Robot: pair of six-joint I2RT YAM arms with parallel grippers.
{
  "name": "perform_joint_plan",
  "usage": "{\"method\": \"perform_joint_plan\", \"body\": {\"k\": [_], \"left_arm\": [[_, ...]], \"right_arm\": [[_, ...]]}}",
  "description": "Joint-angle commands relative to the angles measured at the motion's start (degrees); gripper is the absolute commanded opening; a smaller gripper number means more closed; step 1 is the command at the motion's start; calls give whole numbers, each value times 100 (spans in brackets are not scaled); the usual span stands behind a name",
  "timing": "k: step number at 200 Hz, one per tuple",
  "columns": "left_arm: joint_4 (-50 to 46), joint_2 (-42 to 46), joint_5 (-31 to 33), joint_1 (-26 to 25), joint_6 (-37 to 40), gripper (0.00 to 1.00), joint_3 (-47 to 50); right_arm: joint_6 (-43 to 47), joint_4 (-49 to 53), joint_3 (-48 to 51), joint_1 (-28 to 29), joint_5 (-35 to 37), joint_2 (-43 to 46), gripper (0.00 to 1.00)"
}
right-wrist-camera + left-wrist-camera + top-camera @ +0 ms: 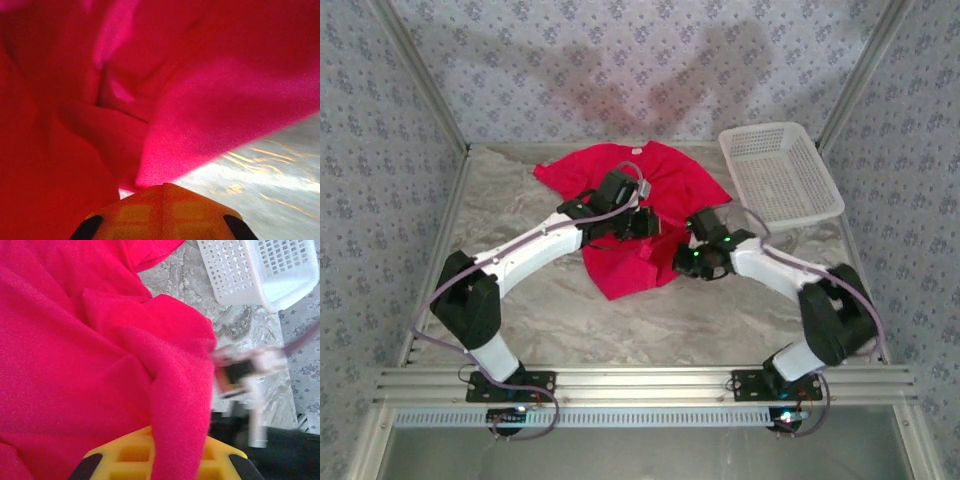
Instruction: Fold the inside-out t-shirt
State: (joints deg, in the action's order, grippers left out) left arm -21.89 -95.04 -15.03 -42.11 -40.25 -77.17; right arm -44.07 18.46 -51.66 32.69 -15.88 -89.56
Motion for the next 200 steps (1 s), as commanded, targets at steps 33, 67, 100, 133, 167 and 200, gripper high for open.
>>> {"method": "perform_joint_plan", "body": {"k": [33, 67, 100, 133, 167, 200], "left_arm": [[-1001, 473, 220, -54, -309, 0, -777], [-945, 772, 376, -174, -582, 0, -1057], [-728, 592, 387, -395, -726, 0, -1694], [-1164, 261, 261, -548, -529, 0, -2864], [-1634, 288, 273, -462, -315, 0, -3329], [-1181, 722, 59, 28, -497, 0, -2446]], "right_arm": [[-754, -1326, -2476, 197, 730, -2093, 0], [-957, -1138, -3797, 104, 1021, -2982, 43], [-1591, -834, -4759, 251, 1455, -3944, 79], [-2128, -501, -5588, 442, 1728, -4913, 87], [-2568, -275, -5987, 469, 1726, -5522, 78], [-2278, -132, -5898, 293, 1244, -5340, 14]]}}
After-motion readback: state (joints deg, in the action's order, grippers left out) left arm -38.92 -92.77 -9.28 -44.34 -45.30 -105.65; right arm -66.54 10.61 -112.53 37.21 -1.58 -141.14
